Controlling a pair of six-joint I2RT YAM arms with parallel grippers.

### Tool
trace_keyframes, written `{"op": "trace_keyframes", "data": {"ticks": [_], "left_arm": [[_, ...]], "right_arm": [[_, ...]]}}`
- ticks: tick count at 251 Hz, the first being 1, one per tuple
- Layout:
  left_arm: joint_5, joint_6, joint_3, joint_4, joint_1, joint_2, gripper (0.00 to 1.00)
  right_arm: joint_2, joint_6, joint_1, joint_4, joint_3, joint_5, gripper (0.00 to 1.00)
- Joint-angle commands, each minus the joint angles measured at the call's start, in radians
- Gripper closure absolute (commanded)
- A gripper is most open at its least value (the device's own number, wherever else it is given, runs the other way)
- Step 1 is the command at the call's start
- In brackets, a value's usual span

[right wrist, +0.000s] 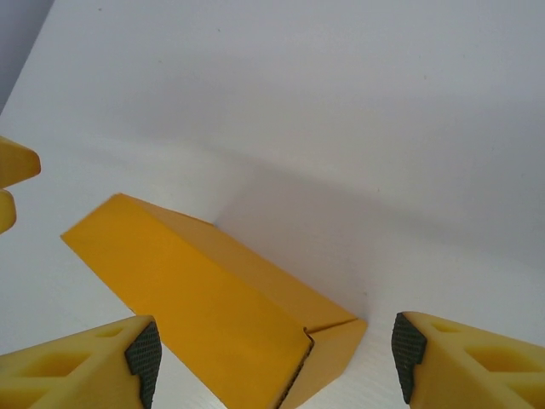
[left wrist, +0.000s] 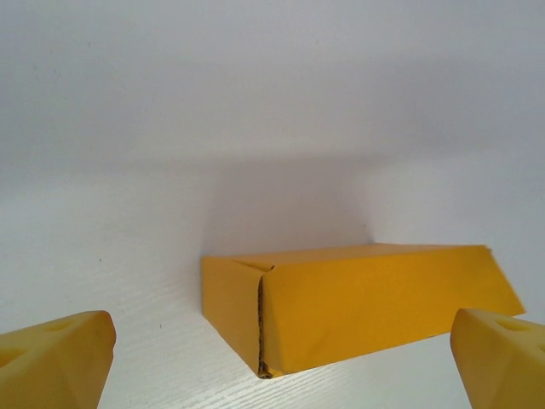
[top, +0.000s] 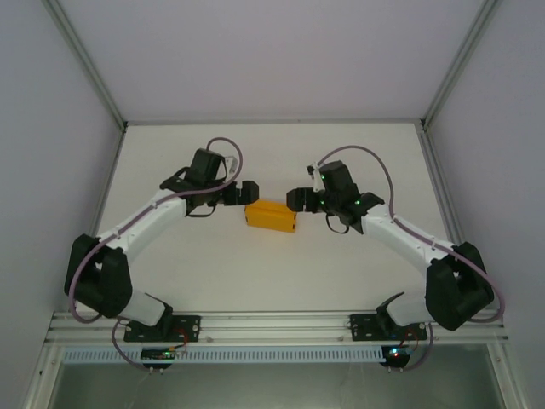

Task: Assemble paper box

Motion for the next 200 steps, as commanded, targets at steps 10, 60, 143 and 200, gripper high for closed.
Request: {"op": "trace_keyframes", "data": {"ticks": [10,60,143,200], "left_arm": [[-0.016,0.008,0.013,-0.007,0.004,-0.008,0.0],[0.047,-0.03,-0.035,0.028,0.022,0.04,0.1],[0.129,-0.081,-0.177,0.117,0.049,0.103,0.49],[0.149,-0.082,-0.213,0.131,0.059,0.121,0.57]], "right_arm": [[0.0,-0.055,-0.004,-0.064,0.026,-0.019,0.27],[0.055,-0.059,0.002,-0.067,0.012,-0.035,0.29],[0.116,-0.07,0.016,-0.101,-0.025,-0.049,0.31],[0.051,-0.315,0.021,-0.057,0.019,-0.081,0.25]]}}
